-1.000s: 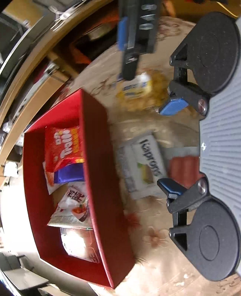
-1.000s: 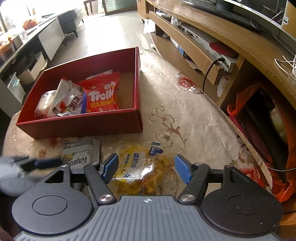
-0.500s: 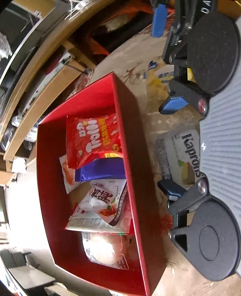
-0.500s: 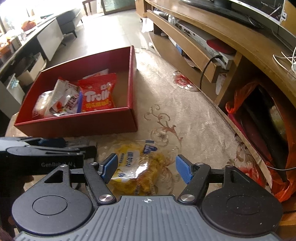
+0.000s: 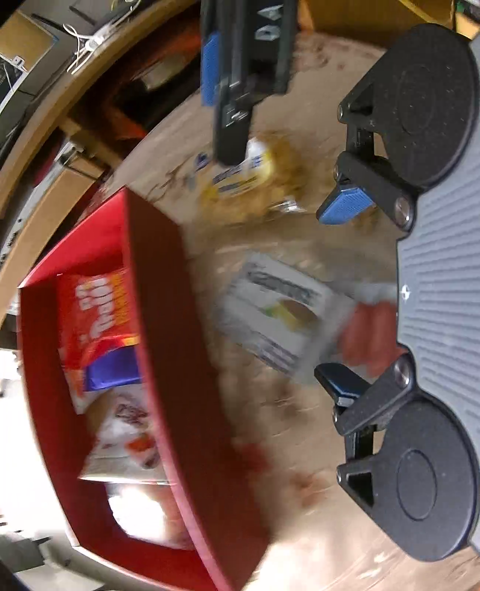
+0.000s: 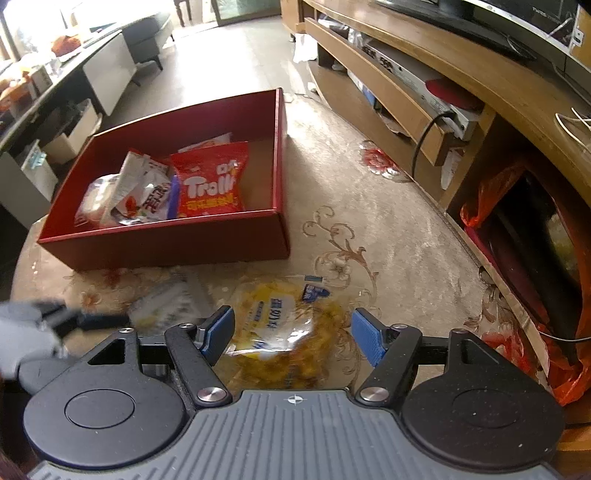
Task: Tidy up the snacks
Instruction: 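Grasp the Kaprons packet with left while right grasps the yellow bread bag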
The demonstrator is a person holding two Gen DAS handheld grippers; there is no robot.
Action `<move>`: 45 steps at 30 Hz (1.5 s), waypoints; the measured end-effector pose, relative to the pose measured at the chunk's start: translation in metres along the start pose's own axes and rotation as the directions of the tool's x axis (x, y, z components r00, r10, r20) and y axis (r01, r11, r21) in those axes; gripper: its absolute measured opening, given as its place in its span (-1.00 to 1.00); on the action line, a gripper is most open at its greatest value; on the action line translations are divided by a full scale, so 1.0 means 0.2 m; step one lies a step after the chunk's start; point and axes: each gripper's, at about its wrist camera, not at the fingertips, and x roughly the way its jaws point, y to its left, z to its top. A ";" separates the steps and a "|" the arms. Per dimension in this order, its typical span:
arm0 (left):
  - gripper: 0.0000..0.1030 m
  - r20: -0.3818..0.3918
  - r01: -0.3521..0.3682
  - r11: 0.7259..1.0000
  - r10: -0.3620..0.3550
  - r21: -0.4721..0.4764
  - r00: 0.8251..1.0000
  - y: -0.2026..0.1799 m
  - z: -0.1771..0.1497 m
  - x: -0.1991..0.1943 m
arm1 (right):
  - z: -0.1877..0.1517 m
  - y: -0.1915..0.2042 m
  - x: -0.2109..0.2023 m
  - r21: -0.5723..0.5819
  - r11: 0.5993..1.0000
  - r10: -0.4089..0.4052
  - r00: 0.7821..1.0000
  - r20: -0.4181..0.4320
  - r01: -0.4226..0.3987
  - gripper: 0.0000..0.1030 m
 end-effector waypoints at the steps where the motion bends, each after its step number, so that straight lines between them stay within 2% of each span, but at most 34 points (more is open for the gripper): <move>1: 0.57 0.006 0.003 1.000 -0.003 -0.002 1.000 0.01 0.00 -0.02 | 0.00 0.00 0.00 -0.004 1.000 0.003 1.000 0.001 -0.003 0.48; 6: 0.58 0.077 -0.019 1.000 0.021 -0.021 0.997 0.03 0.07 -0.09 | 0.00 0.01 -0.02 -0.008 1.000 0.014 1.000 0.009 -0.014 0.49; 8: 0.58 0.069 -0.006 0.999 0.009 -0.046 0.998 0.02 0.10 -0.05 | 0.00 0.00 -0.01 -0.004 1.000 0.007 1.000 0.009 -0.007 0.49; 10: 0.58 0.057 -0.011 0.999 0.013 -0.031 0.998 -0.03 0.10 0.00 | 0.00 -0.03 -0.01 0.015 1.000 -0.010 1.000 0.011 0.010 0.49; 14: 0.58 0.058 -0.138 0.988 0.134 0.070 0.989 -0.16 0.12 0.09 | 0.01 -0.09 -0.01 0.064 0.997 -0.038 0.999 0.022 0.036 0.49; 17: 0.53 0.031 -0.171 0.983 0.170 0.065 0.985 -0.17 0.12 0.16 | 0.00 -0.12 0.00 0.078 0.996 -0.038 0.999 0.017 0.037 0.49; 19: 0.43 0.047 -0.207 0.974 0.203 0.090 0.978 -0.20 0.11 0.16 | -0.01 -0.12 0.01 0.063 0.997 -0.042 0.999 0.006 0.042 0.49; 22: 0.13 0.047 -0.200 0.979 0.198 0.043 0.979 -0.18 0.10 0.12 | -0.02 -0.11 0.02 0.041 0.998 -0.046 0.999 -0.010 0.046 0.50; 23: 0.11 0.043 -0.189 0.982 0.189 0.014 0.981 -0.15 0.09 0.11 | -0.01 -0.11 0.02 0.041 0.998 -0.046 0.999 -0.013 0.047 0.50; 28: 0.10 0.069 -0.179 0.982 0.183 -0.061 0.981 -0.07 0.04 -0.02 | -0.02 -0.11 0.03 0.035 0.999 -0.041 0.999 -0.017 0.042 0.54; 33: 0.10 0.099 -0.103 0.987 0.116 -0.121 0.988 -0.02 0.01 -0.13 | -0.02 -0.10 0.07 0.057 0.998 -0.019 0.999 -0.033 0.021 0.55; 38: 0.10 0.100 -0.067 0.986 0.083 -0.151 0.991 0.01 0.01 -0.14 | -0.01 -0.05 0.11 0.073 0.997 0.032 0.998 -0.050 -0.028 0.65; 45: 0.10 0.075 -0.066 0.987 0.078 -0.145 0.994 0.02 0.01 -0.10 | -0.04 0.01 0.23 0.030 1.000 -0.005 0.995 -0.105 0.009 0.72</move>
